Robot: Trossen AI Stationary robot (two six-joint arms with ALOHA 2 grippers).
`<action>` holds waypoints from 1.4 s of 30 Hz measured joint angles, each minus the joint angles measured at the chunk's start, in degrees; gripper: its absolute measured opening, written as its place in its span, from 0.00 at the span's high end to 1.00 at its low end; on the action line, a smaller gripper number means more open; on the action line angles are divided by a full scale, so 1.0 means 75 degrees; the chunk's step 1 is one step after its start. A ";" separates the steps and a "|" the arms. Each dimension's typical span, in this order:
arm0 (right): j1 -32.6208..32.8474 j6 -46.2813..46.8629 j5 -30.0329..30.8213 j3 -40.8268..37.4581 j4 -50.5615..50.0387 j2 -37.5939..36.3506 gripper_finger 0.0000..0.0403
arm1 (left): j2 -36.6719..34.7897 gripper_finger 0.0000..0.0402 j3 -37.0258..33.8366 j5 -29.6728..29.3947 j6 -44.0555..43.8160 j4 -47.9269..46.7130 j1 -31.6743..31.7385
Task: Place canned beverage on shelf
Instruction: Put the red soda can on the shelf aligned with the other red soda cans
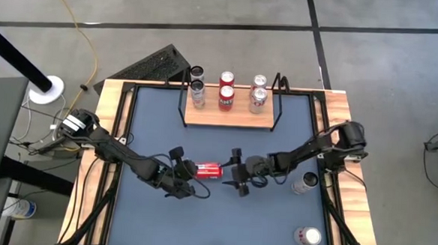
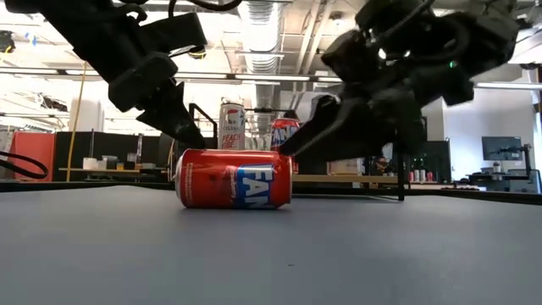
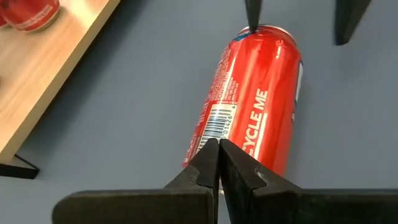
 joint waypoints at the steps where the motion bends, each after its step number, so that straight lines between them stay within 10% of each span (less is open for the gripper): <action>1: -0.0033 0.0025 0.0048 -0.0002 0.0240 0.0109 0.28 | 0.0003 1.00 0.0000 -0.0003 0.0045 -0.0005 0.0005; 14: -0.0162 -0.0141 0.1197 -0.0103 0.2325 0.1410 0.28 | -0.0003 1.00 0.0000 0.0065 0.0067 -0.0113 0.0268; 42: -0.1089 0.0640 -0.0716 0.0352 0.2468 0.2424 0.28 | -0.0003 1.00 -0.0009 0.0200 0.0011 -0.0422 0.0601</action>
